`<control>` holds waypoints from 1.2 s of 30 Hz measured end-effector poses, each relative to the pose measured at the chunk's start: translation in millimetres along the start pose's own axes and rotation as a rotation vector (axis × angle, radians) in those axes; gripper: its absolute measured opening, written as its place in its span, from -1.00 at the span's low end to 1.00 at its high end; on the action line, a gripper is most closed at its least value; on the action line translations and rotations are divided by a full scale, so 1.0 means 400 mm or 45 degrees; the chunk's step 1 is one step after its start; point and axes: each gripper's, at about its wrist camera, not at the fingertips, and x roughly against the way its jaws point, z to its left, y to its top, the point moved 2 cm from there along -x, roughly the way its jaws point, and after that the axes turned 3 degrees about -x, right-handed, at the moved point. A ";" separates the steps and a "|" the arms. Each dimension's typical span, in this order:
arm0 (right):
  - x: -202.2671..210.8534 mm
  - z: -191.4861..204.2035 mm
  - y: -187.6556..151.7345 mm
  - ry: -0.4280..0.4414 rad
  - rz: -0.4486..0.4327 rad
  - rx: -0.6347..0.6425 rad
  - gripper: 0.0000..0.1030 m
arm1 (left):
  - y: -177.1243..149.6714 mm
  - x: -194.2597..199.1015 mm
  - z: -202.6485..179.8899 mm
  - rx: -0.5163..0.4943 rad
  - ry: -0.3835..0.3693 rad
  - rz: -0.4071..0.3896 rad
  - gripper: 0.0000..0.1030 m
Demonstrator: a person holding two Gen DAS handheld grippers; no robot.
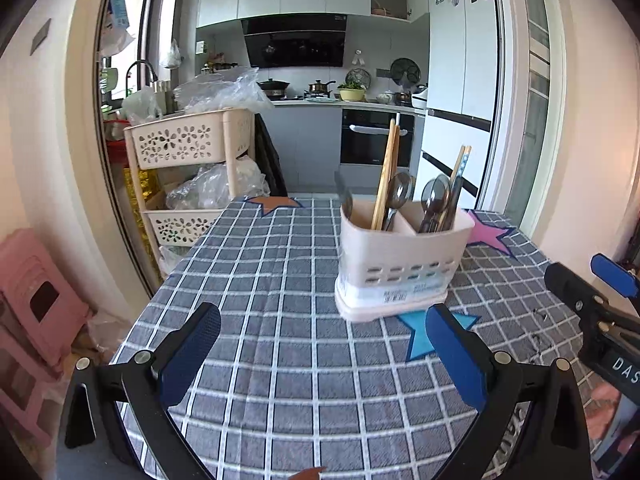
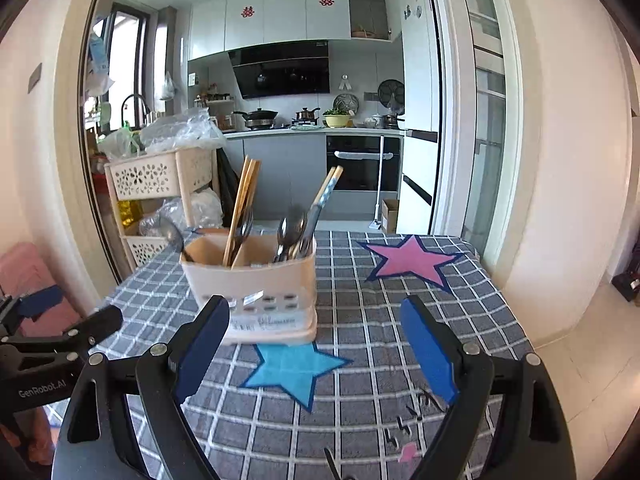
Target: Organize utensils
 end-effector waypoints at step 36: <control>0.065 0.030 -0.204 -0.064 0.059 -0.029 0.74 | -0.190 0.069 0.028 0.008 0.035 0.001 1.00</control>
